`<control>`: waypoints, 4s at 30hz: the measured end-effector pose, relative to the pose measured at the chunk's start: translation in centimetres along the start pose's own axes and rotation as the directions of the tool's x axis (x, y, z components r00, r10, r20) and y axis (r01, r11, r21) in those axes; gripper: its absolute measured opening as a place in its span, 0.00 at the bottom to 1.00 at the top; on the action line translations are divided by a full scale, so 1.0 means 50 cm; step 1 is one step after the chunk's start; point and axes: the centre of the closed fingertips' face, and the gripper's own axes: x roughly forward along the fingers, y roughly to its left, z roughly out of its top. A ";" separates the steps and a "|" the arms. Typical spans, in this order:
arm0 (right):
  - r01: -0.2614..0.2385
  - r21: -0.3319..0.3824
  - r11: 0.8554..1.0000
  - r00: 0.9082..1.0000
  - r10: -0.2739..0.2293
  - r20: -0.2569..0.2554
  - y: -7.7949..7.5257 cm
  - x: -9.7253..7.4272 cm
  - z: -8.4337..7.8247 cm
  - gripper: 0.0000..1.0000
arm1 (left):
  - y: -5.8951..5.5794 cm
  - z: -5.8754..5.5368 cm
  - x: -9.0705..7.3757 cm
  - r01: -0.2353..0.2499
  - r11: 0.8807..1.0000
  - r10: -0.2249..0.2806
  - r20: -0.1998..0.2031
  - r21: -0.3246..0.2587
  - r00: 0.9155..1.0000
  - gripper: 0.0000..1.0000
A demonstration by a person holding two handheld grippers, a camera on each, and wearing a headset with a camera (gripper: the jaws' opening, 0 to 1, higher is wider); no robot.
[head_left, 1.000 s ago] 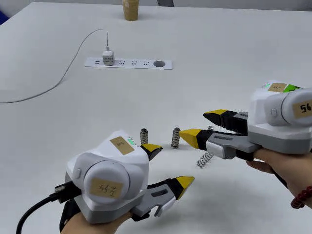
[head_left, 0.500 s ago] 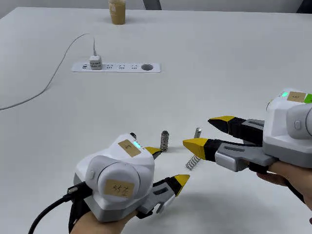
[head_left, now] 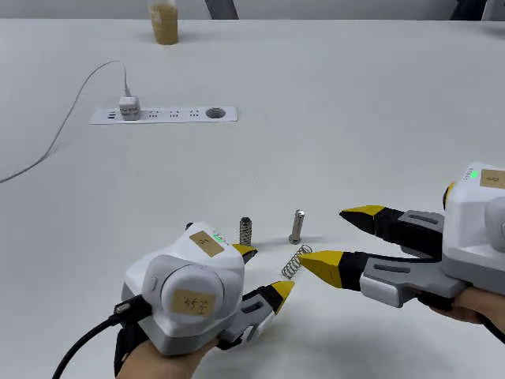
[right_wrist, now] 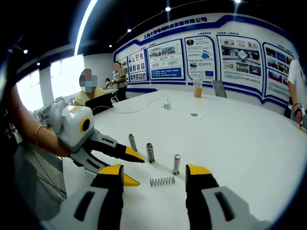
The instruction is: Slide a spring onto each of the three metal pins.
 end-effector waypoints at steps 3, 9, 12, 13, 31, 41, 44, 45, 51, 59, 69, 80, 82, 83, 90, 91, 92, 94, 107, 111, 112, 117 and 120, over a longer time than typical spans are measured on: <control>0.003 0.003 1.000 1.000 -0.003 -0.004 -0.004 -0.008 -0.008 0.53 | -0.001 0.000 0.012 0.005 1.000 -0.005 -0.001 -0.001 1.000 0.34; 0.020 0.023 1.000 1.000 -0.020 -0.005 -0.012 -0.019 -0.025 0.53 | -0.004 -0.007 0.032 0.009 1.000 -0.009 -0.018 0.005 1.000 0.30; 0.025 0.033 0.999 1.000 -0.025 -0.003 -0.014 -0.023 -0.028 0.53 | -0.007 -0.011 0.039 0.011 1.000 -0.011 -0.026 -0.003 1.000 0.28; 0.028 0.034 0.999 1.000 -0.028 -0.003 -0.015 -0.024 -0.029 0.53 | -0.008 -0.011 0.040 0.013 1.000 -0.013 -0.026 -0.004 1.000 0.27; 0.058 0.068 0.996 0.998 -0.059 0.004 -0.030 -0.035 -0.035 0.51 | -0.010 -0.031 0.074 0.025 0.999 -0.022 -0.097 0.034 0.995 0.16; 0.063 0.078 0.995 0.998 -0.063 0.006 -0.032 -0.035 -0.035 0.51 | -0.010 -0.031 0.075 0.027 0.999 -0.022 -0.103 0.039 0.994 0.11; 0.068 0.092 0.993 0.998 -0.069 0.004 -0.035 -0.036 -0.037 0.51 | -0.011 -0.032 0.072 0.031 0.999 -0.026 -0.105 0.040 0.994 0.11; 0.070 0.092 0.993 0.998 -0.071 0.001 -0.035 -0.036 -0.038 0.51 | -0.011 -0.031 0.071 0.032 0.999 -0.027 -0.105 0.039 0.994 0.11; 0.073 0.115 0.991 0.997 -0.074 0.005 -0.040 -0.038 -0.033 0.51 | -0.013 -0.012 0.052 0.036 0.998 -0.033 -0.072 0.045 0.997 0.10; 0.053 0.151 0.987 0.997 -0.061 0.051 -0.039 -0.039 -0.003 0.49 | -0.016 0.027 0.021 0.041 0.996 -0.040 -0.011 0.079 0.999 0.10; 0.001 0.195 0.981 0.997 -0.017 0.079 -0.026 -0.037 0.016 0.42 | -0.019 0.066 -0.016 0.056 0.995 -0.062 0.069 0.087 0.996 0.10; -0.083 0.183 0.980 0.993 0.065 0.102 0.003 -0.035 0.040 0.37 | -0.039 0.101 -0.050 0.132 0.986 -0.146 0.154 0.097 0.977 0.11; -0.096 0.176 0.980 0.992 0.080 0.096 0.009 -0.034 0.040 0.36 | -0.041 0.103 -0.055 0.145 0.985 -0.158 0.165 0.089 0.974 0.10; -0.101 0.173 0.980 0.992 0.086 0.093 0.011 -0.034 0.039 0.36 | -0.041 0.104 -0.057 0.150 0.985 -0.163 0.170 0.087 0.972 0.10; -0.166 0.186 0.968 0.984 0.152 0.089 0.034 -0.032 0.038 0.34 | -0.051 0.115 -0.077 0.185 0.977 -0.203 0.203 0.101 0.958 0.11; -0.173 0.187 0.967 0.983 0.159 0.090 0.036 -0.032 0.038 0.34 | -0.053 0.115 -0.079 0.188 0.977 -0.206 0.202 0.104 0.957 0.11; -0.184 0.188 0.965 0.981 0.169 0.091 0.039 -0.032 0.038 0.34 | -0.055 0.116 -0.083 0.191 0.975 -0.212 0.205 0.115 0.956 0.11; -0.199 0.199 0.959 0.978 0.182 0.101 0.041 -0.033 0.041 0.33 | -0.060 0.119 -0.089 0.201 0.971 -0.225 0.211 0.127 0.951 0.11; -0.325 0.249 0.912 0.943 0.291 0.164 0.082 -0.040 0.067 0.27 | -0.080 0.142 -0.124 0.243 0.957 -0.278 0.267 0.159 0.923 0.11; -0.351 0.261 0.900 0.932 0.307 0.192 0.090 -0.042 0.078 0.24 | -0.081 0.150 -0.135 0.243 0.957 -0.279 0.284 0.157 0.917 0.11; -0.361 0.269 0.893 0.927 0.313 0.204 0.092 -0.043 0.082 0.23 | -0.081 0.153 -0.139 0.242 0.958 -0.279 0.291 0.157 0.915 0.11; -0.383 0.287 0.878 0.917 0.323 0.236 0.094 -0.046 0.094 0.18 | -0.083 0.162 -0.145 0.238 0.959 -0.277 0.307 0.156 0.910 0.11; -0.400 0.302 0.865 0.908 0.330 0.258 0.093 -0.049 0.102 0.15 | -0.084 0.163 -0.146 0.235 0.959 -0.274 0.307 0.160 0.911 0.11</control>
